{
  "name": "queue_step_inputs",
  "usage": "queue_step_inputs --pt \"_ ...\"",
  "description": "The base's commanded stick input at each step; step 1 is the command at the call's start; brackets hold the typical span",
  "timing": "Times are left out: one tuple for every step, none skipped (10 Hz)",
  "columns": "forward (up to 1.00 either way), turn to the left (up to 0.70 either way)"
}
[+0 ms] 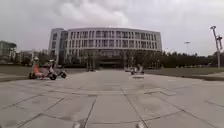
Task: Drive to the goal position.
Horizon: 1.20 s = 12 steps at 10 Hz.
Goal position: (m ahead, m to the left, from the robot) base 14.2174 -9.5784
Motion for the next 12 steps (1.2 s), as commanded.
queue_step_inputs --pt "0.50 0.06" --pt "0.50 0.18" --pt "0.50 0.25" --pt "0.50 0.25" --pt "0.50 0.25" --pt "0.50 0.15" --pt "0.50 0.00" --pt "0.50 0.00" --pt "0.50 0.00" --pt "0.50 0.00" --pt "0.50 0.00" --pt "0.50 0.00"
